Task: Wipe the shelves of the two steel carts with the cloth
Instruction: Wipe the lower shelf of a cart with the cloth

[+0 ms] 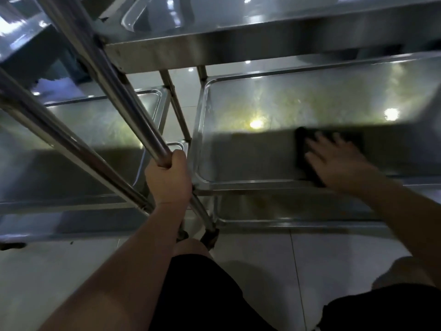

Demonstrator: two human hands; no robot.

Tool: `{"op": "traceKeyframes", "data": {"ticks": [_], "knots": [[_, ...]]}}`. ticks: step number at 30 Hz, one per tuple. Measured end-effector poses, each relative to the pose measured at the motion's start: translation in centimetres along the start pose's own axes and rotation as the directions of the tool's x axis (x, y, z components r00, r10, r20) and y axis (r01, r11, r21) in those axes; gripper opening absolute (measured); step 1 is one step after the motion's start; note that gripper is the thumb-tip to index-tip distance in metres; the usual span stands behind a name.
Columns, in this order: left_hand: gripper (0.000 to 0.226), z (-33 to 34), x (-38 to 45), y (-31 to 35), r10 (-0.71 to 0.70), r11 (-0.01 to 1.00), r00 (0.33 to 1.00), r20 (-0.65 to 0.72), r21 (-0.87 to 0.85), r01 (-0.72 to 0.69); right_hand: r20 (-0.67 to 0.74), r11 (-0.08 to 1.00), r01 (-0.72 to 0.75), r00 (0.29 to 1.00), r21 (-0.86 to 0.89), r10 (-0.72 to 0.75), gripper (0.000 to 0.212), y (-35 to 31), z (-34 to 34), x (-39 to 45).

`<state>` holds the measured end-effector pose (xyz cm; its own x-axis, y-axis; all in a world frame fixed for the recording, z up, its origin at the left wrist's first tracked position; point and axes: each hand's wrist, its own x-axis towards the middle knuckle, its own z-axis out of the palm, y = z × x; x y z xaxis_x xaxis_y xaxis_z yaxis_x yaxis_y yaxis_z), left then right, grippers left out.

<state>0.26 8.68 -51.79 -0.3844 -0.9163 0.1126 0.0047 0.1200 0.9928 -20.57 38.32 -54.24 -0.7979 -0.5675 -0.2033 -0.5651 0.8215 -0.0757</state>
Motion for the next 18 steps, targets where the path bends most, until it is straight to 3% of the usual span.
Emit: {"op": "traceKeyframes", "data": {"ticks": [2,5,8,10,12,15,18], "knots": [[0.047,0.3,-0.1,0.0,0.018,1.0,0.999,-0.034,-0.003,-0.018,0.023,0.958,-0.24,0.971,0.155,0.24,0.067,1.6,-0.6,0.2],[0.052,0.5,-0.3,0.2,0.019,0.999,1.0,-0.022,-0.04,-0.02,-0.01,0.906,-0.33,0.939,0.266,0.345,0.069,-2.8,-1.4,1.7],[0.049,0.5,-0.4,0.2,0.04,0.997,0.999,-0.01,-0.063,-0.041,-0.085,0.949,-0.184,0.974,0.256,0.212,0.063,-12.0,-1.9,3.8],[0.047,0.5,-0.2,0.2,0.053,0.997,0.998,-0.014,-0.055,-0.054,-0.084,0.973,-0.007,0.996,0.232,0.027,0.062,-18.8,-1.7,5.2],[0.044,0.4,0.0,0.0,0.058,0.997,0.998,-0.012,-0.053,-0.058,-0.029,0.954,0.224,0.974,0.198,-0.223,0.063,-23.9,-1.7,6.1],[0.044,0.1,0.3,-0.5,0.041,0.997,0.999,0.001,-0.062,-0.041,0.034,0.875,0.447,0.887,0.187,-0.461,0.06,-24.6,-1.5,6.3],[0.039,0.0,0.6,-1.1,0.014,0.998,1.0,0.013,-0.062,-0.013,-0.039,0.89,0.427,0.904,0.162,-0.426,0.061,-19.8,-0.7,5.6]]}}
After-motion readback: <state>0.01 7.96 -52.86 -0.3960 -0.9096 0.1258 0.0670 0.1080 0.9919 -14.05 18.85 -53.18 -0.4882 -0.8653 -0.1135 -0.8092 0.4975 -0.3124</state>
